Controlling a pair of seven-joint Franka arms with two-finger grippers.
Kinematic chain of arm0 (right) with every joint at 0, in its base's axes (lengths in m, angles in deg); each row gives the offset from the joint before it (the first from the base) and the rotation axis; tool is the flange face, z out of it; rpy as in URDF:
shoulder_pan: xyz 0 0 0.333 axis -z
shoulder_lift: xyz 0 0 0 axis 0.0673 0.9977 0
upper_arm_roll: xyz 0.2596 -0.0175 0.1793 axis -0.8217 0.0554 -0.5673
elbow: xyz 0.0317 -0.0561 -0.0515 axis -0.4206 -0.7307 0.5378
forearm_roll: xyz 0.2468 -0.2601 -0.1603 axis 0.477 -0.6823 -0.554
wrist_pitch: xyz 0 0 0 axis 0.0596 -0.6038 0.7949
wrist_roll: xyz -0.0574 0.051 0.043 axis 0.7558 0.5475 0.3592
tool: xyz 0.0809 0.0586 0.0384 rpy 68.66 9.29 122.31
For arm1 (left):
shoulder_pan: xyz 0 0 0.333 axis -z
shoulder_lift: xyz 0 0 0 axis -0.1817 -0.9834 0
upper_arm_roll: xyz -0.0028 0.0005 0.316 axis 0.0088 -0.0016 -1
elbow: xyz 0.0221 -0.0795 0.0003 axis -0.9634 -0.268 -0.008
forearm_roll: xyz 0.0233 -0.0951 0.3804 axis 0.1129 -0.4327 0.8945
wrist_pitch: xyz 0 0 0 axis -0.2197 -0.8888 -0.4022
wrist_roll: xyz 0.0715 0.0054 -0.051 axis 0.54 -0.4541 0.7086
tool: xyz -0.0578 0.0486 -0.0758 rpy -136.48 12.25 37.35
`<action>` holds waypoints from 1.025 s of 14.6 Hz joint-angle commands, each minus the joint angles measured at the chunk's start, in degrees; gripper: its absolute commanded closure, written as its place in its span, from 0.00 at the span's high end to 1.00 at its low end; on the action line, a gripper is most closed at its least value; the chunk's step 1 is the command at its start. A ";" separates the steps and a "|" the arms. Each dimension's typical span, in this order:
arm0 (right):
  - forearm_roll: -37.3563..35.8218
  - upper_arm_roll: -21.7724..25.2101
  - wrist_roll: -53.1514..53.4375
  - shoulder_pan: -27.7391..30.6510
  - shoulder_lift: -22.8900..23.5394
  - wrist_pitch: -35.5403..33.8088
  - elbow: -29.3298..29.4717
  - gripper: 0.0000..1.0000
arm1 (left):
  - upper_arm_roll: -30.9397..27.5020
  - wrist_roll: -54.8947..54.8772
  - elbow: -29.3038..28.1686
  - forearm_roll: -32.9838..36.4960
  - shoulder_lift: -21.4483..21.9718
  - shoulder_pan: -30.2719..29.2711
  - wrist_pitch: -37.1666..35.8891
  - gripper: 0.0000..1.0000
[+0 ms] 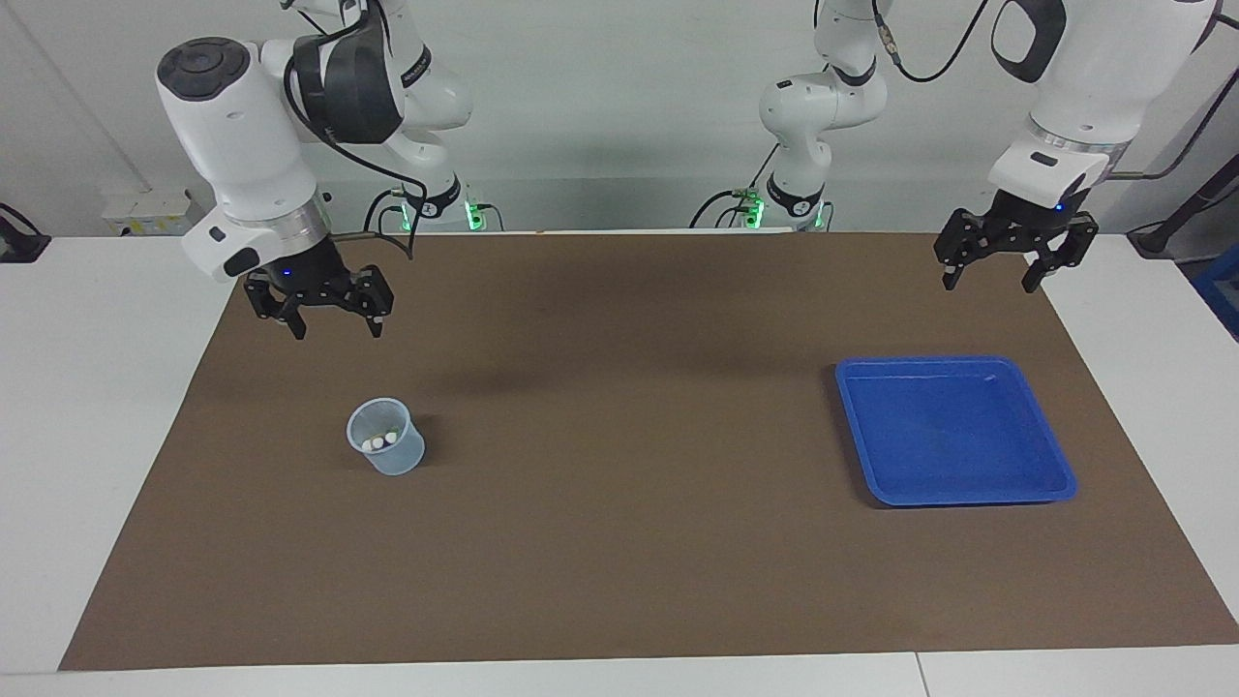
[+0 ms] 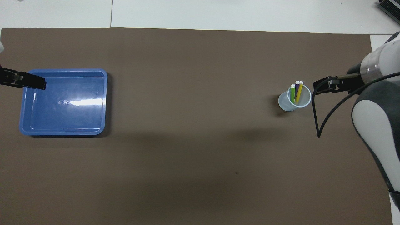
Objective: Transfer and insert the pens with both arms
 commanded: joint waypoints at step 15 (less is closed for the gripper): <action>1.07 -0.86 0.62 0.89 -4.90 -5.64 1.07 1.00 | 0.18 0.40 -1.43 0.27 1.46 -0.54 -0.44 1.00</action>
